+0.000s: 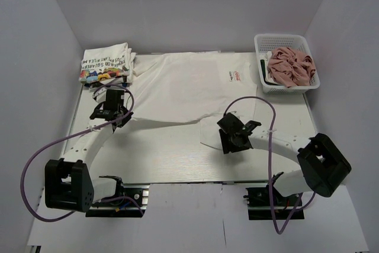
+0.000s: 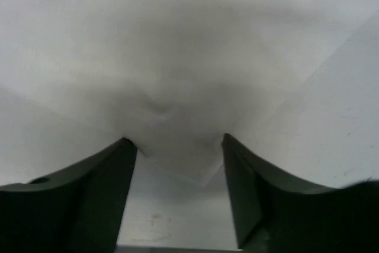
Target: Fold and stack the t-shirts
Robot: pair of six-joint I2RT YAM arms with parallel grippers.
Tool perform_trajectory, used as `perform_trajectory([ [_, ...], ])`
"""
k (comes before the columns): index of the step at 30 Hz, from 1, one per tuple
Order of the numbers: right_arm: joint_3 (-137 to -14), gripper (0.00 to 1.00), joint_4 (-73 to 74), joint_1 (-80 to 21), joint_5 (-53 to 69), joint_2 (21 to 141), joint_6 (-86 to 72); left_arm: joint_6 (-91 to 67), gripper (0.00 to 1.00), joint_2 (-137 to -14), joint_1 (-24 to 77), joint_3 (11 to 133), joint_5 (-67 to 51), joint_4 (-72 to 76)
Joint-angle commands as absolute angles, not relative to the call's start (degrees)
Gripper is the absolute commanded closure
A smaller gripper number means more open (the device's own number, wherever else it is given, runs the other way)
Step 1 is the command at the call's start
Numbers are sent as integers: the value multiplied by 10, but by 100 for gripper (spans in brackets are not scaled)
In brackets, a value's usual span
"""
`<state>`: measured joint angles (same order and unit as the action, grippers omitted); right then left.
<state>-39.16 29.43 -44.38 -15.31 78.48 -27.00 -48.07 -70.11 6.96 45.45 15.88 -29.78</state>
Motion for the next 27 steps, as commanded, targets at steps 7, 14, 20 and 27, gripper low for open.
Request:
perform_trajectory([
  [7, -453, 100, 266, -440, -333, 829, -303, -476, 100, -667, 69, 466, 180, -297],
  [14, -573, 100, 276, -434, -439, 757, -285, -476, 100, -654, 80, 547, 179, -297],
  [20, -677, 100, 247, -435, -512, 633, -194, -457, 100, -618, 80, 636, 165, -285],
  [27, -819, 100, 176, -435, -495, 572, -9, -418, 100, -607, 80, 798, 150, -337],
])
